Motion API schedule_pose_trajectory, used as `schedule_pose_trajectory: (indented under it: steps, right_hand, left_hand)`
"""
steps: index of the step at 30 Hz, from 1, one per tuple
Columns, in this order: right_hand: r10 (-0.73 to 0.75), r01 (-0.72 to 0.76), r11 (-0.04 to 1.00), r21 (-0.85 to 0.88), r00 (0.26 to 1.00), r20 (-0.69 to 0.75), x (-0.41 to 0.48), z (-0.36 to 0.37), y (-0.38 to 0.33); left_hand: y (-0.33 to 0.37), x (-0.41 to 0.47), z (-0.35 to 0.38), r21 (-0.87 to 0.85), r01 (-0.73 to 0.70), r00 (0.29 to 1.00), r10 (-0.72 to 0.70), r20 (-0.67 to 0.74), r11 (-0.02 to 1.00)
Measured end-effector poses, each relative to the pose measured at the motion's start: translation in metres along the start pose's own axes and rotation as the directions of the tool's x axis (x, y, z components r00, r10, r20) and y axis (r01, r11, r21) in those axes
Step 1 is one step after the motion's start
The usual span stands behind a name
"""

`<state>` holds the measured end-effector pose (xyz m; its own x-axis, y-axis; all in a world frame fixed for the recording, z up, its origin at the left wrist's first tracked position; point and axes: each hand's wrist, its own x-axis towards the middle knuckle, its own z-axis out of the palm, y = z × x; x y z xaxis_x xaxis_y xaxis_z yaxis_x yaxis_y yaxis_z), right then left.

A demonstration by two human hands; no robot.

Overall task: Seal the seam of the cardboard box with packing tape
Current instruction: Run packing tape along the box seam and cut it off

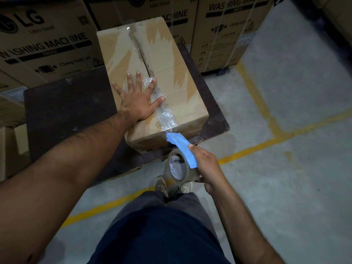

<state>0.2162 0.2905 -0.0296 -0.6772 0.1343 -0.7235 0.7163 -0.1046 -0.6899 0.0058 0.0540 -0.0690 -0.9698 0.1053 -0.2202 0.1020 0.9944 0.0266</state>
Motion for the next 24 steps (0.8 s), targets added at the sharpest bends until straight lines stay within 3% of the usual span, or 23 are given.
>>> schedule_pose_trajectory:
  steps: [6,11,17,20,24]
  right_hand:
    - [-0.017,0.018,0.998,-0.053,1.000,0.024,0.006,-0.008,-0.006]
    - [-0.274,0.270,0.920,-0.283,0.961,0.025,0.004,-0.005,0.004]
    - [-0.379,0.382,0.838,-0.389,0.921,0.089,-0.006,-0.001,0.029]
    - [-0.314,0.308,0.877,-0.369,0.948,0.046,0.002,0.000,0.013]
    - [-0.099,0.108,0.979,-0.174,0.993,0.062,0.014,-0.004,0.011]
  left_hand:
    - [0.000,0.000,-0.001,0.009,0.005,1.000,-0.005,0.003,1.000]
    - [0.000,0.000,0.000,-0.005,0.002,1.000,-0.002,-0.003,1.000]
    - [0.001,-0.001,0.003,0.015,0.008,1.000,-0.008,-0.025,1.000]
    - [0.000,-0.002,0.002,0.006,0.004,1.000,-0.003,-0.028,1.000]
    - [0.001,-0.001,0.000,0.009,-0.001,1.000,0.001,-0.010,1.000]
